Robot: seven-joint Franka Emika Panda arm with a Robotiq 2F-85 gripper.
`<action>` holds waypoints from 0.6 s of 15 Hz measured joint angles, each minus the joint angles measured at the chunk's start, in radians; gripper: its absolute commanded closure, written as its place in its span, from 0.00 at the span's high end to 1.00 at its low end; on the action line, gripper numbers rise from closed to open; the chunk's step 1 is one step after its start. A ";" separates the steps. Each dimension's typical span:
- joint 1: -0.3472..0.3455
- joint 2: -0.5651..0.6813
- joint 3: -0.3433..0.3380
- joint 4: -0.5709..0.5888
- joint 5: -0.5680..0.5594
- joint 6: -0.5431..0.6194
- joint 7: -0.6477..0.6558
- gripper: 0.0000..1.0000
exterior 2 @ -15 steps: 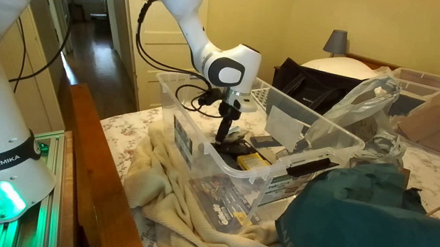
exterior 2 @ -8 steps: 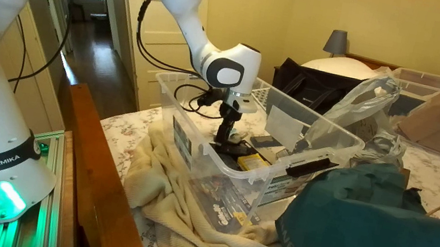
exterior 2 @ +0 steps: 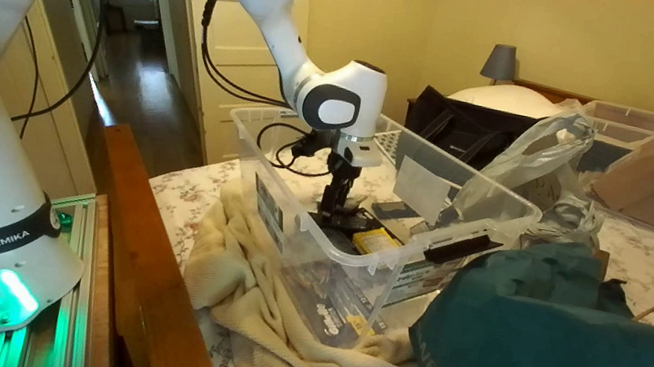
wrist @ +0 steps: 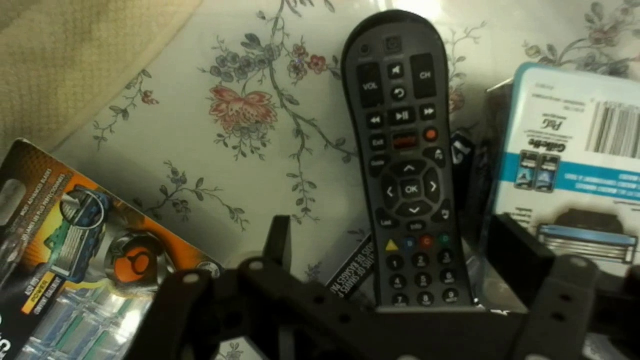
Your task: Take an item out of the plastic container
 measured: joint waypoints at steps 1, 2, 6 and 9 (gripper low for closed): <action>-0.001 -0.003 0.000 -0.003 0.000 0.000 0.003 1.00; -0.002 -0.006 0.000 -0.007 0.000 0.000 0.007 1.00; -0.006 -0.016 -0.001 -0.024 0.000 0.000 0.022 1.00; -0.011 -0.017 -0.001 -0.032 0.000 0.000 0.023 1.00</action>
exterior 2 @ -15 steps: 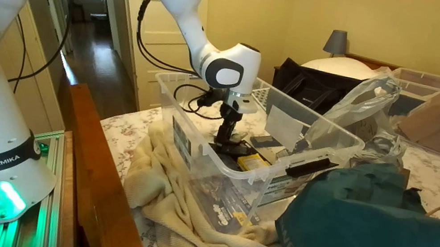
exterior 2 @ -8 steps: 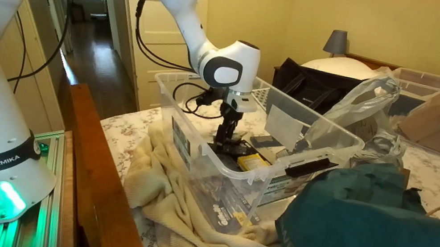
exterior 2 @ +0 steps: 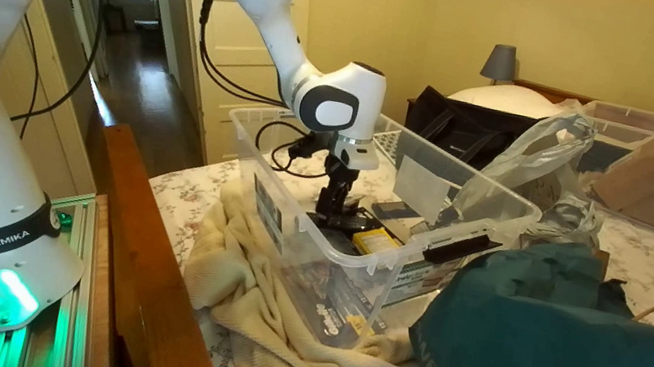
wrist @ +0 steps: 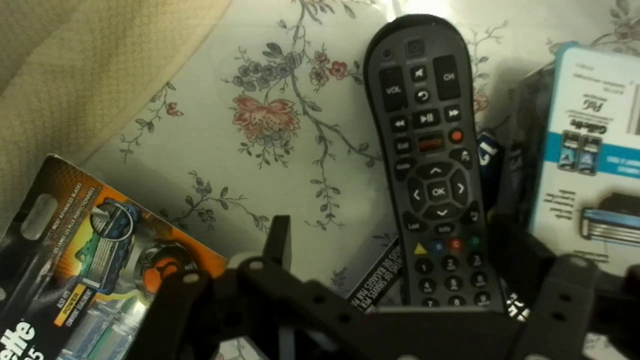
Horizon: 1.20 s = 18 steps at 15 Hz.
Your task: Take an item out of the plastic container
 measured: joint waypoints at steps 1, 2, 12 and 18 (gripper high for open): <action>-0.001 0.000 0.000 -0.002 0.000 0.000 0.000 1.00; -0.002 0.000 0.001 -0.003 0.000 0.000 0.000 1.00; -0.002 0.028 0.025 0.004 0.000 0.038 -0.003 1.00; -0.001 0.053 0.034 0.009 0.000 0.055 -0.009 1.00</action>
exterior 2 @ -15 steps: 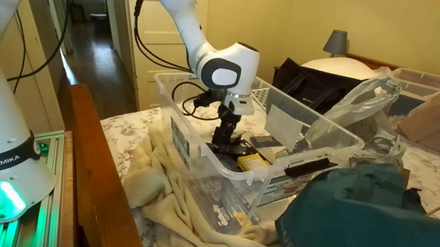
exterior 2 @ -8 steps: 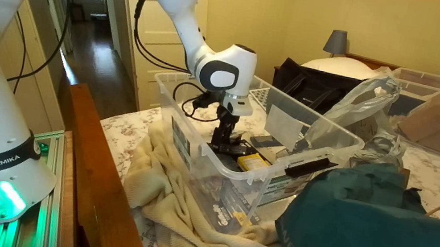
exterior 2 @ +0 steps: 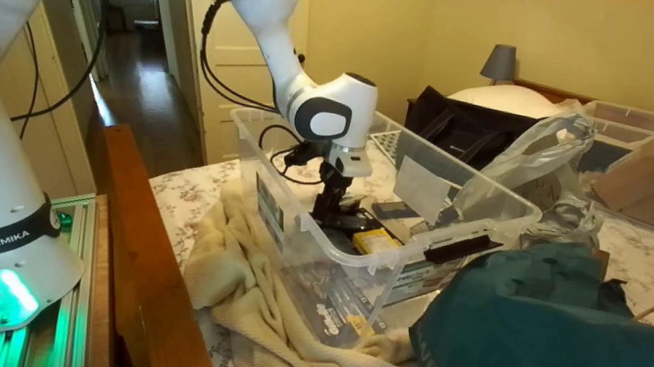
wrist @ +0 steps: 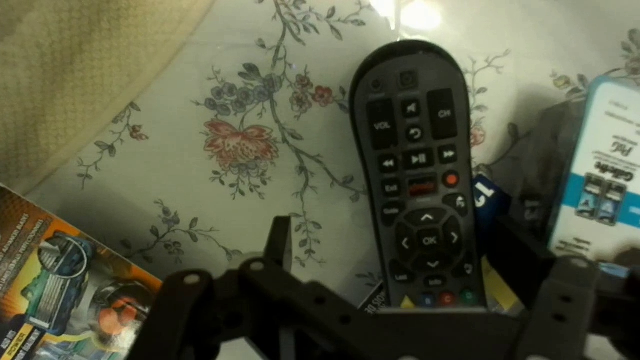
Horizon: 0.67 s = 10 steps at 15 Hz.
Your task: Take an item out of the plastic container
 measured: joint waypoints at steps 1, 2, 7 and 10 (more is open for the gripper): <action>0.000 0.004 0.001 0.001 0.000 0.003 0.000 1.00; 0.000 0.006 0.001 0.002 0.000 0.005 -0.001 1.00; 0.001 0.014 0.001 0.011 0.000 0.013 -0.002 0.51; 0.001 0.016 0.002 0.013 0.000 0.016 -0.002 0.30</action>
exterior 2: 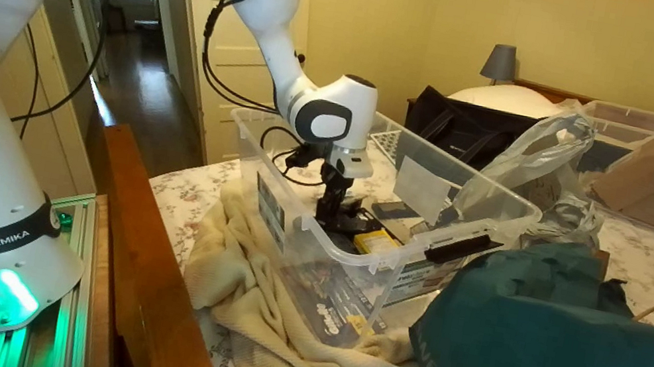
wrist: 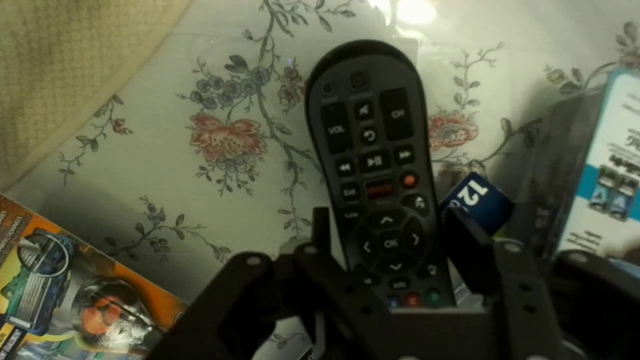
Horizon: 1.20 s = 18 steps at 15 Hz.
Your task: Take an item out of the plastic container
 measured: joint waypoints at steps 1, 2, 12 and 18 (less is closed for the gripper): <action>0.000 0.001 0.000 0.000 0.000 0.003 0.000 0.27; 0.000 0.001 0.001 0.002 0.000 0.004 0.000 0.27; 0.006 -0.008 0.004 -0.005 0.000 0.037 0.001 0.25; 0.012 -0.056 0.000 -0.038 0.000 0.069 0.004 0.25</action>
